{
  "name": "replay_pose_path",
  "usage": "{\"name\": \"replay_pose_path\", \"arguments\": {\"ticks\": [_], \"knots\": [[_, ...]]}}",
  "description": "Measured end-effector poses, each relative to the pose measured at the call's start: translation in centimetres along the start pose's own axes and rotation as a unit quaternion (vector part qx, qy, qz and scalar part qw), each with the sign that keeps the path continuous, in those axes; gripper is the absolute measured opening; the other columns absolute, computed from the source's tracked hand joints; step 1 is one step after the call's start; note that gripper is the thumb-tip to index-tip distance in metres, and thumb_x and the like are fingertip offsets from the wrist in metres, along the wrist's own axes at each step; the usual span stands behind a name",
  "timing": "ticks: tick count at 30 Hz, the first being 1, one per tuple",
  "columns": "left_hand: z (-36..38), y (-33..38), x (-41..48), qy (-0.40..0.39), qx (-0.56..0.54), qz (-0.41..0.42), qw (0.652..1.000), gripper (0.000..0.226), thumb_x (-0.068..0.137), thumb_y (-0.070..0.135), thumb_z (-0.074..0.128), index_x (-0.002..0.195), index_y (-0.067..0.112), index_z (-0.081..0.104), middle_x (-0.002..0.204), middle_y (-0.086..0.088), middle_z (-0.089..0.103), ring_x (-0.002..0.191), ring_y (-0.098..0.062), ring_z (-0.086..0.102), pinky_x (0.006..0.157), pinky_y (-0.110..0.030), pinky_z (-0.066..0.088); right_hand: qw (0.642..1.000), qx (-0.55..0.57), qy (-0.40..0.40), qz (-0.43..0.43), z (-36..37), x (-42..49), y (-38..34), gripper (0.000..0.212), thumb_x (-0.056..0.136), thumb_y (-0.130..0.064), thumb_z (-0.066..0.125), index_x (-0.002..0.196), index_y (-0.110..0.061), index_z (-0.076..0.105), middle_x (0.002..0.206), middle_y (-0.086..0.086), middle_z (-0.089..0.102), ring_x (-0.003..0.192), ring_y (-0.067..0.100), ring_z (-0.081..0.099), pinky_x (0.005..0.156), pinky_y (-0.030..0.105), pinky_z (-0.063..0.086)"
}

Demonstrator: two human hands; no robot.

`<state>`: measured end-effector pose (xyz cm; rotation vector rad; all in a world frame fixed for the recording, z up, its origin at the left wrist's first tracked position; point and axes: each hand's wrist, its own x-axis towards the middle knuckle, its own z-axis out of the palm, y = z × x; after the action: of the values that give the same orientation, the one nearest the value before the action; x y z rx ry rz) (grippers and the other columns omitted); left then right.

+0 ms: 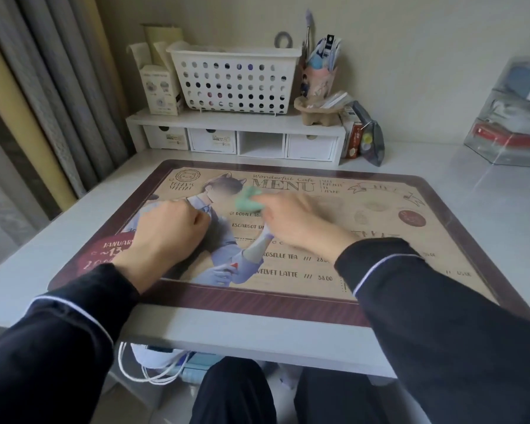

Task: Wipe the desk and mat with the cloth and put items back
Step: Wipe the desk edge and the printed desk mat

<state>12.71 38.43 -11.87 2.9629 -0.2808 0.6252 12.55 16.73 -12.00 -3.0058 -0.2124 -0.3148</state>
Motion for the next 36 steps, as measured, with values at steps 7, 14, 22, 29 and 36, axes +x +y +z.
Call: {"name": "replay_pose_path", "arguments": {"ticks": [7,14,22,29,36], "knots": [[0.8,0.0,-1.5,0.022,-0.052,-0.046,0.997,0.036,0.092,0.037,0.038,0.070,0.010,0.046,0.063,-0.007,0.047,0.065,-0.030,0.051,0.054,-0.032,0.034,0.995,0.037,-0.051,-0.079,-2.9,-7.7,2.2,0.046,0.095,-0.035,0.037,0.132,-0.062,0.029,0.096,-0.006,0.068,0.064,0.022,0.060,0.053,0.026,0.043],[0.8,0.0,-1.4,0.024,-0.064,-0.054,0.996,0.032,0.090,0.034,0.041,0.068,0.011,0.045,0.066,-0.009,0.048,0.064,-0.029,0.048,0.054,-0.032,0.033,0.977,-0.006,0.011,0.215,-4.0,-5.5,12.4,0.043,0.100,-0.031,0.033,0.139,-0.048,0.039,0.105,0.002,0.064,0.063,0.015,0.053,0.046,0.022,0.034],[0.4,0.0,-1.7,0.021,-0.070,-0.050,0.996,0.032,0.090,0.035,0.042,0.071,0.011,0.051,0.072,-0.008,0.047,0.070,-0.026,0.044,0.063,-0.034,0.038,0.987,0.076,0.007,-0.144,-2.6,-13.5,-3.0,0.044,0.089,-0.033,0.035,0.131,-0.049,0.034,0.104,0.005,0.070,0.077,0.033,0.062,0.063,0.035,0.042],[0.0,0.4,-1.7,0.027,-0.083,-0.060,0.994,0.029,0.089,0.032,0.044,0.069,0.012,0.046,0.074,-0.011,0.048,0.072,-0.029,0.048,0.063,-0.033,0.038,0.950,-0.057,0.036,0.303,-5.2,-11.4,11.1,0.044,0.098,-0.019,0.038,0.138,-0.034,0.046,0.109,0.009,0.061,0.094,0.030,0.057,0.067,0.031,0.040],[-0.5,0.5,-1.7,0.014,-0.074,-0.056,0.996,0.032,0.090,0.033,0.042,0.072,0.009,0.053,0.073,-0.013,0.052,0.071,-0.031,0.052,0.066,-0.035,0.045,0.990,0.010,0.031,0.136,-2.5,-12.5,-3.3,0.044,0.090,-0.018,0.046,0.130,-0.038,0.048,0.112,0.006,0.063,0.098,0.031,0.062,0.073,0.033,0.043]]}}
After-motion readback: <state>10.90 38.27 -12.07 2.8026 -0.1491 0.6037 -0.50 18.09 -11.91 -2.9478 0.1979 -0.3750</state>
